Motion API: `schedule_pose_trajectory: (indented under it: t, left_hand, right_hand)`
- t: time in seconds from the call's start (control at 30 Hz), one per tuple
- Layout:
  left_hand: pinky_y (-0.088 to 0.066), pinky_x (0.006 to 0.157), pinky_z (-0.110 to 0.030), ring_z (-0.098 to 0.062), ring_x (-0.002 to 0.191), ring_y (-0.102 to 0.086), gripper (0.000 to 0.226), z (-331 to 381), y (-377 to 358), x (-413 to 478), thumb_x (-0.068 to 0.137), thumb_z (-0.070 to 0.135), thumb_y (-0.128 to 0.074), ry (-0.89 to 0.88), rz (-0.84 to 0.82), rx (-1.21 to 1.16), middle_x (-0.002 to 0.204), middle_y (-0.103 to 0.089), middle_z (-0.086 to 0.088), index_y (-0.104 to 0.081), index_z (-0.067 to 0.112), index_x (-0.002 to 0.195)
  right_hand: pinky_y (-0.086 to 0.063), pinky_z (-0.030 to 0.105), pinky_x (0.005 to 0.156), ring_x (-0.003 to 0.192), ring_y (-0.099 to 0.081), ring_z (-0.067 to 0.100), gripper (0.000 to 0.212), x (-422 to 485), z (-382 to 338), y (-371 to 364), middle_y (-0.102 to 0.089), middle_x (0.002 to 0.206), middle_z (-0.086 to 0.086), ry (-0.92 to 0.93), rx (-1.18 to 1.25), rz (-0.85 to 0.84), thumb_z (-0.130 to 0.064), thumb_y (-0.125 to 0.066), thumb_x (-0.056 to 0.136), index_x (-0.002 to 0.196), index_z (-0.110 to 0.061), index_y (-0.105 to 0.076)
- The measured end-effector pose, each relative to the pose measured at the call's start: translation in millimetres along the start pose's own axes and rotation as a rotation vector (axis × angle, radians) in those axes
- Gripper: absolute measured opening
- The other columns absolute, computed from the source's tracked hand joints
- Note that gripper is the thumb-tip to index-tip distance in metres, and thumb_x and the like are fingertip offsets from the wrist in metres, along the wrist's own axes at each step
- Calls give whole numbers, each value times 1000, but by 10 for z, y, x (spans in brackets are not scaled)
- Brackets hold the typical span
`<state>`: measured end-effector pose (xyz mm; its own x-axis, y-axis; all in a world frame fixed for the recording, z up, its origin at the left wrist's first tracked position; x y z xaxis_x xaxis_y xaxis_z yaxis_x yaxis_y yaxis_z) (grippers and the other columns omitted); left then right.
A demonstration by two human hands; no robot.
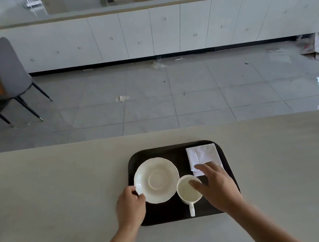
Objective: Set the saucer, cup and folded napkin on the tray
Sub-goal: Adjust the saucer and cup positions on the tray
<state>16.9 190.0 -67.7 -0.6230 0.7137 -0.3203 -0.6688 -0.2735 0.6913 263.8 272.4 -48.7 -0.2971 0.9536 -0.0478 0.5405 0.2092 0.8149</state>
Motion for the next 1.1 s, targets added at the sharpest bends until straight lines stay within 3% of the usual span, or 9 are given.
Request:
schedule_pose_trajectory:
  t: [0.17, 0.27, 0.37, 0.47, 0.63, 0.73, 0.8, 0.87, 1.1]
  left_hand:
    - [-61, 71, -45, -31, 75, -72, 43, -15, -60, -6, 81, 14, -57, 95, -16, -125, 88, -71, -9, -55, 12, 124]
    - [-61, 54, -37, -22, 50, -70, 40, 3, -65, 13, 83, 8, -55, 162, -8, -242, 74, -70, -8, -56, 12, 123]
    - [-62, 51, -40, -21, 46, -69, 20, 13, -78, 21, 82, 2, -55, 199, 2, -323, 69, -70, -11, -58, 18, 93]
    - [-62, 51, -42, -23, 45, -69, 24, 7, -111, 32, 81, -2, -56, 241, 16, -364, 68, -70, -12, -56, 21, 75]
    - [-61, 51, -36, -27, 46, -69, 23, 5, -153, 82, 80, -5, -54, 292, 40, -429, 80, -70, -10, -61, 17, 82]
    - [-62, 51, -39, -30, 55, -72, 23, 5, -161, 127, 81, -6, -55, 292, 25, -464, 86, -69, -11, -62, 14, 90]
    - [-62, 51, -38, -29, 58, -72, 24, 2, -163, 160, 81, -6, -56, 293, 21, -466, 87, -69, -9, -64, 12, 95]
    - [-62, 51, -39, -27, 55, -72, 24, 6, -167, 192, 82, -5, -56, 288, 17, -465, 85, -69, -8, -64, 13, 96]
    - [-62, 51, -39, -22, 50, -70, 27, 28, -180, 313, 80, -2, -53, 200, 26, -400, 75, -71, -5, -66, 22, 82]
  right_hand:
    - [-51, 36, 96, 133, -41, 22, 102, -37, -205, -114, -40, 146, -8, -15, -153, -188, -83, -57, 66, 151, -32, -30]
    - [-50, 37, 99, 134, -39, 24, 104, -70, -250, -191, -36, 149, -6, -9, -182, -212, -78, -63, 69, 153, -32, -24]
    - [-47, 37, 104, 135, -39, 25, 105, -72, -265, -231, -36, 150, -4, -10, -174, -216, -72, -68, 71, 156, -29, -22]
    - [-45, 37, 107, 135, -41, 24, 104, -75, -258, -279, -38, 149, -3, -5, -158, -222, -68, -69, 74, 157, -27, -21]
    - [-47, 37, 103, 136, -38, 21, 108, -66, -279, -295, -40, 149, -9, -52, -125, -215, -87, -49, 67, 154, -29, -26]
    - [-45, 39, 104, 135, -41, 22, 84, 146, -319, -256, -52, 143, -5, -99, -101, -169, -77, -43, 84, 147, -21, -42]
    - [-49, 39, 86, 117, -51, 28, 49, 363, -387, -247, -65, 112, -2, -123, -88, -208, -57, -41, 97, 118, -17, -60]
    - [-42, 33, 67, 93, -54, 30, 35, 574, -459, -269, -55, 79, -4, -126, -131, -313, -44, -35, 100, 90, -16, -54]
    - [-29, 32, 52, 66, -44, 24, 22, 837, -414, -446, -46, 67, 1, -217, -128, -400, -18, -45, 87, 66, -14, -40]
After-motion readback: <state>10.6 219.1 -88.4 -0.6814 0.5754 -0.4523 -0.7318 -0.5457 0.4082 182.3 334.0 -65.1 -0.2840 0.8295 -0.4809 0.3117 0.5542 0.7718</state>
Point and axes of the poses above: each hand's wrist, its own x-axis towards the middle knuckle, its own y-axis out of the back of the hand, z = x × y, the point moved 2 cm from there along x, towards the middle knuckle
